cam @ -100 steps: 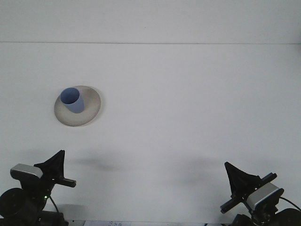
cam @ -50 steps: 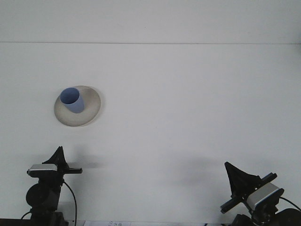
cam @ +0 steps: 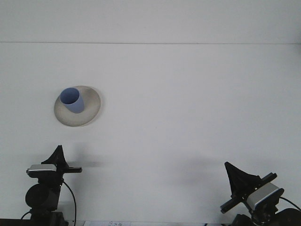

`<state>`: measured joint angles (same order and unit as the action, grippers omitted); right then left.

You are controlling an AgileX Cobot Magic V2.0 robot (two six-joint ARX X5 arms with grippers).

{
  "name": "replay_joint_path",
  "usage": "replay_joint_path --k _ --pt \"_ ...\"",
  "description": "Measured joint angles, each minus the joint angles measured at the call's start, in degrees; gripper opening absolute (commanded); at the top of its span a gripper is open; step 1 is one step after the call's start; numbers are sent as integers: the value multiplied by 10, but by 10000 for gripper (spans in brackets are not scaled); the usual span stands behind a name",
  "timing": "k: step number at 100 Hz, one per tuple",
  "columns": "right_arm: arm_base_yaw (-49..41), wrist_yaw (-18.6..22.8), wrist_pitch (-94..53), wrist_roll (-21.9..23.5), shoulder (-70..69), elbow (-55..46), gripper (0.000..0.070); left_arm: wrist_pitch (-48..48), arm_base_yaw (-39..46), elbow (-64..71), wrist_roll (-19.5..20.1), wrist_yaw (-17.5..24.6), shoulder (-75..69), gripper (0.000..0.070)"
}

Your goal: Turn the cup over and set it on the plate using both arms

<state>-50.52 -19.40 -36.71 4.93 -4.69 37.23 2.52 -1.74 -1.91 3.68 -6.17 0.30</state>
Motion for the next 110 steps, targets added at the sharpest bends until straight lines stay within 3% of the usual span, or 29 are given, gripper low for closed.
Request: replay_joint_path --k 56,71,85,99,110 --pt "1 -2 0 -1 0 0 4 0 0 0 0 0 0 16" --pt "75 6 35 -23 0 -18 4 0 0 0 0 0 0 16" --pt "210 51 127 -64 17 -103 4 0 0 0 0 0 0 16" --pt "359 161 215 -81 34 -206 4 0 0 0 0 0 0 16" --pt "442 211 243 -79 44 -268 4 0 0 0 0 0 0 16"
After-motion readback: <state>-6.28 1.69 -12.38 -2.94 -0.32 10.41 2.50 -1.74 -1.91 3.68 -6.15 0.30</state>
